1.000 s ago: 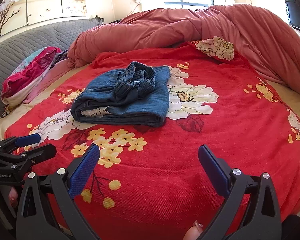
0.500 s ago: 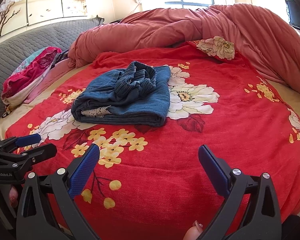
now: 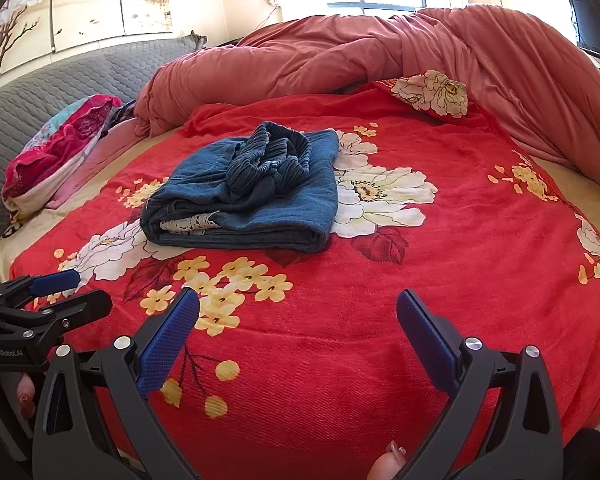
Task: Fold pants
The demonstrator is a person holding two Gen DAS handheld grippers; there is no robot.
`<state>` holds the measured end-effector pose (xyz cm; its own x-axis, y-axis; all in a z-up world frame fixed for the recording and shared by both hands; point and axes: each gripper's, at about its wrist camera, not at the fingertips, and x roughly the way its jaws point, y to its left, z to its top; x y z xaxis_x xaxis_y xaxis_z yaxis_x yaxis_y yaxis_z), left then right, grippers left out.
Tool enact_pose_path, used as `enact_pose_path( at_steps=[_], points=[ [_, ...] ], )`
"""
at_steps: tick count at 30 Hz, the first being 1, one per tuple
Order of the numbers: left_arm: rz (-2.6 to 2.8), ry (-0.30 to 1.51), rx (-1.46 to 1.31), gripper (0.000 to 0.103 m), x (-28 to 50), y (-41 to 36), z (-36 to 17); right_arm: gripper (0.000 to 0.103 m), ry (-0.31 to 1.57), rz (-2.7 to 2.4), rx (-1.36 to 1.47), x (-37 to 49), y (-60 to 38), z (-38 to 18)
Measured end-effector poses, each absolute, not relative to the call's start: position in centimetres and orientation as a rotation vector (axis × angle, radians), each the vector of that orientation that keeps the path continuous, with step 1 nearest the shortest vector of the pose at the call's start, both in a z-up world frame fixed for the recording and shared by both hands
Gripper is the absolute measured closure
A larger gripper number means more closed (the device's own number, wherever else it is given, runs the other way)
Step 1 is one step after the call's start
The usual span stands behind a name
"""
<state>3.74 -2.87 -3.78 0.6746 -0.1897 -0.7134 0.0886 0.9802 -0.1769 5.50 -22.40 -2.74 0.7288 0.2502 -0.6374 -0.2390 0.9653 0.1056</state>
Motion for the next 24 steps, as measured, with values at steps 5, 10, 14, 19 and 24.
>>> enact_pose_path(
  at_steps=[5,10,14,19,24],
  points=[
    [-0.159,0.815,-0.139,0.009,3.67,-2.79,-3.66,0.005,0.710,0.265,0.018,5.49,-22.44,-2.85],
    [-0.161,0.813,-0.140,0.009,3.64,-2.76,-3.56,0.005,0.710,0.262,0.019,5.49,-22.42,-2.85],
    [-0.163,0.813,-0.141,0.009,3.63,-2.74,-3.49,0.005,0.710,0.262,0.018,5.47,-22.39,-2.83],
    [-0.166,0.810,-0.134,0.009,3.51,-3.00,-3.33,0.005,0.710,0.259,0.019,5.44,-22.41,-2.84],
    [-0.167,0.813,-0.133,0.009,3.56,-3.06,-3.32,0.005,0.710,0.262,0.018,5.48,-22.45,-2.84]
  ],
)
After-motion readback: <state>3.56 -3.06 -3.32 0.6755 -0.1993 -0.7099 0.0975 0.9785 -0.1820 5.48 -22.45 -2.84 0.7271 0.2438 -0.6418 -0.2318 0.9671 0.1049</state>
